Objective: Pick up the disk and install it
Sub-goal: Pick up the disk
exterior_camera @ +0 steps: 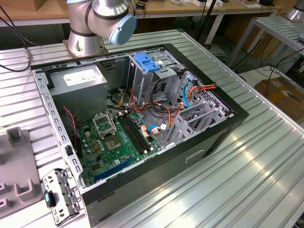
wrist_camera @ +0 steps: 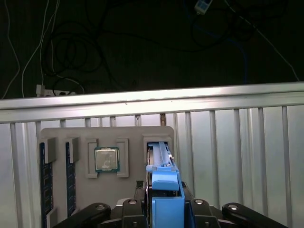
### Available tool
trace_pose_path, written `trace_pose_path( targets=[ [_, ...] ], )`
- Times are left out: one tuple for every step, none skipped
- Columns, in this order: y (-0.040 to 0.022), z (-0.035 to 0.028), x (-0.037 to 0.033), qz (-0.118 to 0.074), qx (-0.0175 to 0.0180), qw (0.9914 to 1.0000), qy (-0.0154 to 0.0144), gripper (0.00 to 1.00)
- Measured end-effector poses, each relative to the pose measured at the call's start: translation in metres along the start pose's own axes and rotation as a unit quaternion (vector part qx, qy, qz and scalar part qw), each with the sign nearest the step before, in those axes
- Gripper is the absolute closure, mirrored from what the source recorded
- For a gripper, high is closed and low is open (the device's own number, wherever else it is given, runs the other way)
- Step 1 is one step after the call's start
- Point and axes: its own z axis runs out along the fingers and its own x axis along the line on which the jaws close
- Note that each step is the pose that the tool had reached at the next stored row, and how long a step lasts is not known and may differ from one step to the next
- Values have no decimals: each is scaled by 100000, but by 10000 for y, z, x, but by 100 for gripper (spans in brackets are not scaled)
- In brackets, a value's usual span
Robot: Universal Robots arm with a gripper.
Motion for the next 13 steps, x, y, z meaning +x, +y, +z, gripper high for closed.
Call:
trace_pose_path(
  targets=[
    [0, -22, 0, 0, 0, 100000, 0, 63],
    [0, -40, 0, -1, -3, 100000, -2, 63],
    [0, -69, 0, -3, -7, 100000, -1, 63],
    [0, -98, 0, 0, -10, 100000, 2, 63],
    [0, -118, 0, -1, -4, 100000, -3, 63],
    [0, -136, 0, 1, -3, 100000, 0, 63],
    [0, -156, 0, -1, -7, 100000, 2, 63],
    [-1, -175, 0, -2, -5, 100000, 1, 63],
    [-1, -195, 0, -2, -4, 100000, 0, 63],
    [-1, -213, 0, -4, -3, 100000, -1, 63],
    [-1, -232, 0, -2, -7, 100000, 1, 63],
    [-1, -246, 0, 0, -5, 100000, -1, 63],
    [-1, -252, 1, -2, -2, 100000, 0, 63]
  ],
)
